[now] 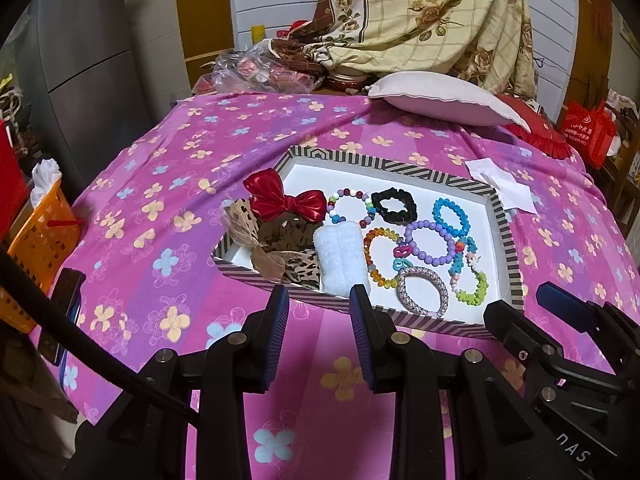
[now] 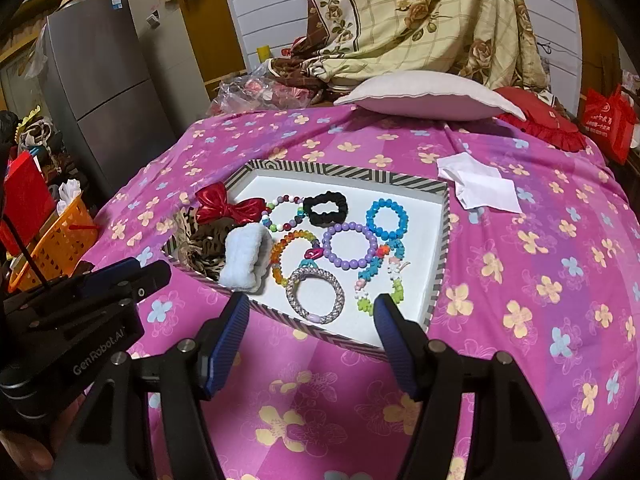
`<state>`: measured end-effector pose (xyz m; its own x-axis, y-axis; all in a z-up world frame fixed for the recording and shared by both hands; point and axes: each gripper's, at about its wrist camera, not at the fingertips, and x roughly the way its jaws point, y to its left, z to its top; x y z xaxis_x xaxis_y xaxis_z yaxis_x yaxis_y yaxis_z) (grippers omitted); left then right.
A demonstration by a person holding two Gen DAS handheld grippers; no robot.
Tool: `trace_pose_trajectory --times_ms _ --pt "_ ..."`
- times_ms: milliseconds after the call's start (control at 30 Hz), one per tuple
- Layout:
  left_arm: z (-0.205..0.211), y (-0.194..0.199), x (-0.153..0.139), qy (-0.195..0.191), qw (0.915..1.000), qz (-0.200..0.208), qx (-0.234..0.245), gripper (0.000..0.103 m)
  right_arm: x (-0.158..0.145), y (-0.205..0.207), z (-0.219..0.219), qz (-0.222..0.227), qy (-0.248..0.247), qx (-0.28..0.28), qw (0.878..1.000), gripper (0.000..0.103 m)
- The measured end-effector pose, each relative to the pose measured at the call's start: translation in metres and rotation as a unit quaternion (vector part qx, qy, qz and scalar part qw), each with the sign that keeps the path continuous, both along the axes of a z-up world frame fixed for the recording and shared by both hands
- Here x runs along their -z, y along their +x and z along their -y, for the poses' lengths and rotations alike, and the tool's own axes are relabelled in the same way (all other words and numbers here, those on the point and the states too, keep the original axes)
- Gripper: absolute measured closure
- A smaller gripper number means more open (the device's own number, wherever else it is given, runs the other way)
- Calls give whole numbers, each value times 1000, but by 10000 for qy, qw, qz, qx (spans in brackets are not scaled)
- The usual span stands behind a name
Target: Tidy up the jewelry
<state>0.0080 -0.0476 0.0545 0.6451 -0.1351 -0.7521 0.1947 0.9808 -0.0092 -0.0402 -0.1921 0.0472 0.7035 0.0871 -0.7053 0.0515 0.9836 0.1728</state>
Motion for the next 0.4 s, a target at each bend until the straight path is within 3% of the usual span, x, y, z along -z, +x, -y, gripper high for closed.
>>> trace_pose_trajectory --times_ms 233,400 --pt "-3 2 2 -21 9999 118 5 51 0 -1 4 34 30 32 10000 35" --pt "-7 6 5 52 9999 84 -26 51 -1 -7 33 106 22 332 9994 35"
